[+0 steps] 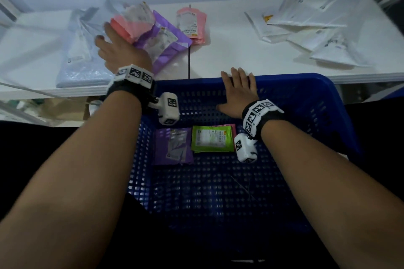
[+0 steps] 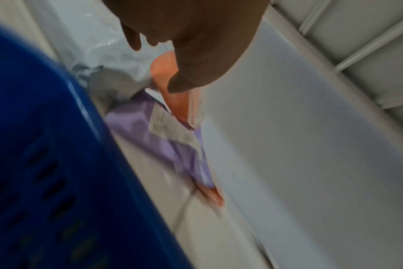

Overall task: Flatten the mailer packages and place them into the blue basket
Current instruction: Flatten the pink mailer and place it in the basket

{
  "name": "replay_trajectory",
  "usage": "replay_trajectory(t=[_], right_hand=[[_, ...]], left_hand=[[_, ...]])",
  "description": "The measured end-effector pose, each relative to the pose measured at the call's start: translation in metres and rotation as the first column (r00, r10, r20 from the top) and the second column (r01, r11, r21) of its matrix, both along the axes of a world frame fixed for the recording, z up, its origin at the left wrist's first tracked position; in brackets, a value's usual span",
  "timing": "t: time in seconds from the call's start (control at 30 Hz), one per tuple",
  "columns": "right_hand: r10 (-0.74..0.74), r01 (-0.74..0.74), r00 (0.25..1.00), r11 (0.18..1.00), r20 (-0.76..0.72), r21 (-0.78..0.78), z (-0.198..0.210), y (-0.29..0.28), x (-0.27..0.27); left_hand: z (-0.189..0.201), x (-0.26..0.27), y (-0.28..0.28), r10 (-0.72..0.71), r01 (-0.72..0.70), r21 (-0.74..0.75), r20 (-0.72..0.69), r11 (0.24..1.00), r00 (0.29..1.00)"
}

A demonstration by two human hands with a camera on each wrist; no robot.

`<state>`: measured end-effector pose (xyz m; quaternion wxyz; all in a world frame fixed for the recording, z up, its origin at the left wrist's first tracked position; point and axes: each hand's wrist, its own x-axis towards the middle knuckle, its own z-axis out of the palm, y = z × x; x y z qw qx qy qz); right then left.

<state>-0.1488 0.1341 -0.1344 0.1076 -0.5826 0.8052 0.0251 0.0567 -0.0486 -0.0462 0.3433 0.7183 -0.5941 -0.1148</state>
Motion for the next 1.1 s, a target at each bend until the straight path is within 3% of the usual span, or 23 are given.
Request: replay_trajectory(t=[0.2, 0.27, 0.33, 0.4, 0.5, 0.57, 0.63, 0.7, 0.77, 0.8, 0.83, 0.9, 0.97, 1.03, 1.1], right_hand=[[-0.009, 0.009, 1.000, 1.000, -0.016, -0.008, -0.004, 0.000, 0.000], [-0.007, 0.007, 1.000, 1.000, -0.010, -0.007, -0.004, 0.000, 0.001], [-0.010, 0.010, 1.000, 1.000, -0.016, -0.013, -0.005, 0.000, 0.002], [-0.019, 0.018, 1.000, 1.000, -0.024, -0.026, -0.005, -0.001, 0.002], [-0.013, 0.012, 1.000, 0.999, -0.024, -0.034, -0.005, 0.000, 0.002], [0.000, 0.001, 1.000, 0.999, 0.006, -0.047, -0.004, 0.001, 0.001], [0.008, -0.006, 0.999, 0.998, 0.033, -0.063, -0.003, 0.002, -0.001], [-0.001, 0.010, 0.997, 0.992, 0.075, -0.124, -0.004, 0.002, -0.001], [-0.031, 0.116, 0.965, 0.941, 0.261, -0.318, -0.004, 0.003, -0.003], [-0.044, 0.250, 0.902, 0.865, 0.430, -0.436, 0.000, 0.005, -0.005], [-0.062, 0.429, 0.790, 0.766, 0.610, -0.478, 0.005, 0.006, -0.007], [-0.070, 0.733, 0.520, 0.547, 0.851, -0.403, 0.018, 0.009, -0.012], [-0.050, 0.890, 0.330, 0.350, 0.943, -0.293, 0.030, 0.011, -0.017], [-0.001, 0.937, 0.208, 0.286, 0.978, -0.199, 0.037, 0.009, -0.023], [0.006, 0.931, 0.142, 0.340, 0.990, -0.136, 0.046, 0.006, -0.030]], left_hand=[[0.005, 0.011, -0.025, -0.024, 0.026, -0.052, 0.025, 0.998, 0.999], [0.002, 0.011, -0.030, -0.097, 0.098, -0.010, 0.049, 0.995, 0.994], [-0.001, 0.007, -0.027, -0.171, 0.173, 0.020, -0.101, 0.985, 0.980], [-0.002, -0.007, -0.016, -0.212, 0.207, -0.048, -0.269, 0.977, 0.940], [-0.005, -0.033, 0.005, -0.327, 0.287, -0.156, -0.466, 0.945, 0.822], [-0.007, -0.046, 0.018, -0.348, 0.378, -0.113, -0.684, 0.919, 0.641], [-0.012, -0.053, 0.033, -0.254, 0.492, -0.006, -0.862, 0.870, 0.438], [-0.024, -0.055, 0.044, -0.142, 0.559, 0.111, -0.910, 0.821, 0.389], [-0.038, -0.054, 0.049, -0.076, 0.574, 0.198, -0.905, 0.794, 0.418], [-0.044, -0.053, 0.051, -0.070, 0.579, 0.230, -0.891, 0.782, 0.449], [-0.050, -0.053, 0.052, -0.079, 0.583, 0.251, -0.873, 0.773, 0.481], [-0.054, -0.052, 0.055, -0.146, 0.600, 0.243, -0.839, 0.762, 0.525], [-0.050, -0.051, 0.057, -0.246, 0.628, 0.193, -0.803, 0.754, 0.543], [-0.041, -0.051, 0.057, -0.340, 0.664, 0.134, -0.776, 0.735, 0.532], [-0.032, -0.051, 0.057, -0.389, 0.690, 0.091, -0.770, 0.718, 0.506]])
